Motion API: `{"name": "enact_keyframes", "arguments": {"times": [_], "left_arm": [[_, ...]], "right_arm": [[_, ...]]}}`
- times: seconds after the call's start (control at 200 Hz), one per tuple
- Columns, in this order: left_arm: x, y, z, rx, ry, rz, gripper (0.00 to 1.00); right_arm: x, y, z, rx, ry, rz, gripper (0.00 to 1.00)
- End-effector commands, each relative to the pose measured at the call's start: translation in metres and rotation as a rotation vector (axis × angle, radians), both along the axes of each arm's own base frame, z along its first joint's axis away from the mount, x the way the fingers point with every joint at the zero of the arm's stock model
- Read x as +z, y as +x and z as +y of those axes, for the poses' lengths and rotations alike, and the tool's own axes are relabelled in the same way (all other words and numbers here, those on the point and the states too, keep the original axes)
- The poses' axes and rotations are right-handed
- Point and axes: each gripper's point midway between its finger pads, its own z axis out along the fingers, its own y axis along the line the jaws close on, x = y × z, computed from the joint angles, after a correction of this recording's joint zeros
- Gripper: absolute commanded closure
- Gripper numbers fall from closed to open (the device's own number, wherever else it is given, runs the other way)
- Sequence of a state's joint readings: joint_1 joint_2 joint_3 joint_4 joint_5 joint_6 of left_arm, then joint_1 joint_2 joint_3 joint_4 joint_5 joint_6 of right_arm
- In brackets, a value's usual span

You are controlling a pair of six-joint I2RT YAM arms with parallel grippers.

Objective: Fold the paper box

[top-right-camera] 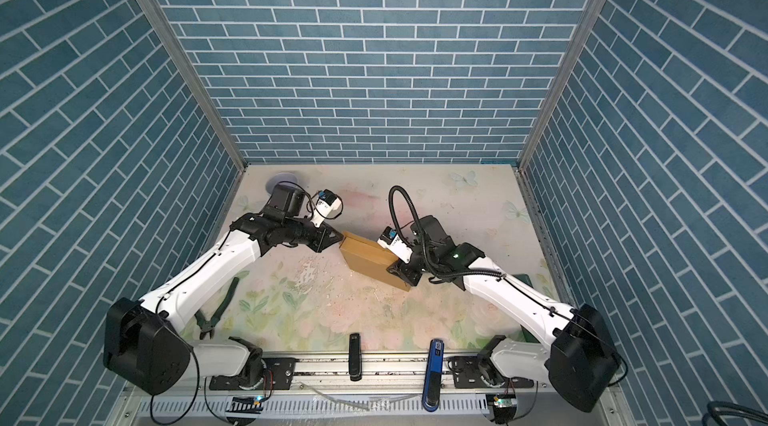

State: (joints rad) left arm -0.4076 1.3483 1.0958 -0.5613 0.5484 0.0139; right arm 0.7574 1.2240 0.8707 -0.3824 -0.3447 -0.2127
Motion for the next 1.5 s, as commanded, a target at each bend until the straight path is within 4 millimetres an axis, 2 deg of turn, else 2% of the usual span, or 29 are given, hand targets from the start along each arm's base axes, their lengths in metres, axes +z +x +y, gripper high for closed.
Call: {"name": "enact_keyframes", "arguments": {"times": [0.0,0.35,0.48,0.655,1.17,1.495], "left_arm": [[-0.004,-0.008,-0.007,-0.012,-0.014,0.027,0.87],[-0.012,-0.005,-0.009,0.033,-0.017,0.060,0.89],[-0.015,-0.004,-0.009,0.042,0.000,0.067,0.84],[-0.016,-0.005,-0.012,0.046,0.006,0.075,0.83],[-0.017,-0.003,-0.015,0.094,0.014,0.098,0.90],[-0.020,-0.004,-0.018,0.114,0.016,0.138,0.91]], "right_arm": [[0.014,0.004,0.007,-0.011,0.051,-0.027,0.77],[0.010,0.008,0.007,-0.027,0.046,-0.027,0.78],[0.009,0.008,0.007,-0.031,0.046,-0.025,0.78],[0.008,0.008,0.007,-0.032,0.046,-0.024,0.78],[0.004,0.009,0.005,-0.041,0.042,-0.028,0.79],[0.001,0.008,0.004,-0.044,0.039,-0.026,0.79]]}}
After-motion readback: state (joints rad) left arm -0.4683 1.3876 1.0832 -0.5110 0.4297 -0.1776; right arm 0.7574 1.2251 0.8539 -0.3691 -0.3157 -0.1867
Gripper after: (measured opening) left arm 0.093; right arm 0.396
